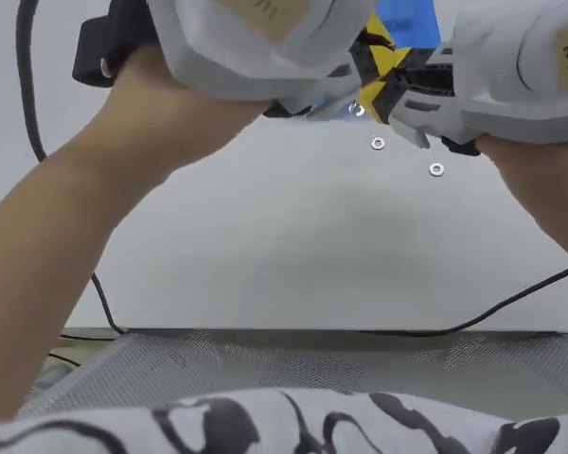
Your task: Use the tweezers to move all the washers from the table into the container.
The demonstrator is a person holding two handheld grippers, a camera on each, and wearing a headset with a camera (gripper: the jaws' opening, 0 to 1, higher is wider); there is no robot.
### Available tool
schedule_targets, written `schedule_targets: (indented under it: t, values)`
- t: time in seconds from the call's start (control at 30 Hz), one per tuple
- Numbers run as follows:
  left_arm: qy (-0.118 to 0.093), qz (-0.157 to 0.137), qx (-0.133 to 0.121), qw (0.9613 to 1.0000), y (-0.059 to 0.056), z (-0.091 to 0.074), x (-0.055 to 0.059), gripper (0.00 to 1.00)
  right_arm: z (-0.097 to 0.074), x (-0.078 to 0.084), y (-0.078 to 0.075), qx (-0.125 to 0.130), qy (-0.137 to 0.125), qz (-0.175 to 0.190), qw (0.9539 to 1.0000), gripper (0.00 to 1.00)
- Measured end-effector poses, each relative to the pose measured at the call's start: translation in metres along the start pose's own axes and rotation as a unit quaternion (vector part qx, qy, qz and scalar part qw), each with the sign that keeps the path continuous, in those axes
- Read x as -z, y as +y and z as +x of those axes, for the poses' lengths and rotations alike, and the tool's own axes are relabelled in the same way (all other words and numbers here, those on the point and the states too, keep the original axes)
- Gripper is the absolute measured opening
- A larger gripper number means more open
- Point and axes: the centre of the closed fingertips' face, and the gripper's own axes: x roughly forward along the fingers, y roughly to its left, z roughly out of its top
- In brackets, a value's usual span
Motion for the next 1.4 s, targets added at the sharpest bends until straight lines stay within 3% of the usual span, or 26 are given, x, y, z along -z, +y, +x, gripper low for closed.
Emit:
schedule_targets:
  t: [0.3,0.63,0.9,1.1,1.23,1.33,1.4]
  values:
    - [-0.012,-0.006,-0.046,0.9989,0.032,0.005,-0.002,0.00,0.016,-0.015,-0.025,0.023,-0.020,-0.004,0.9995,0.04]
    - [-0.012,-0.042,-0.077,0.9961,0.056,0.024,0.011,0.00,0.042,-0.006,-0.050,0.037,-0.015,0.012,0.9991,0.04]
    - [0.000,-0.085,-0.093,0.9921,0.065,0.037,0.029,0.00,0.063,0.008,-0.060,0.041,-0.005,0.034,0.9986,0.03]
    - [0.014,-0.131,-0.104,0.9857,0.072,0.048,0.043,0.00,0.073,0.020,-0.058,0.042,0.007,0.051,0.9978,0.03]
    - [0.025,-0.165,-0.126,0.9779,0.078,0.053,0.047,0.00,0.079,0.022,-0.060,0.044,0.011,0.062,0.9970,0.03]
    - [0.038,-0.171,-0.141,0.9745,0.079,0.057,0.050,0.00,0.082,0.025,-0.062,0.050,0.017,0.058,0.9969,0.02]
    - [0.044,-0.185,-0.156,0.9693,0.080,0.059,0.052,0.00,0.080,0.026,-0.063,0.054,0.020,0.062,0.9964,0.02]
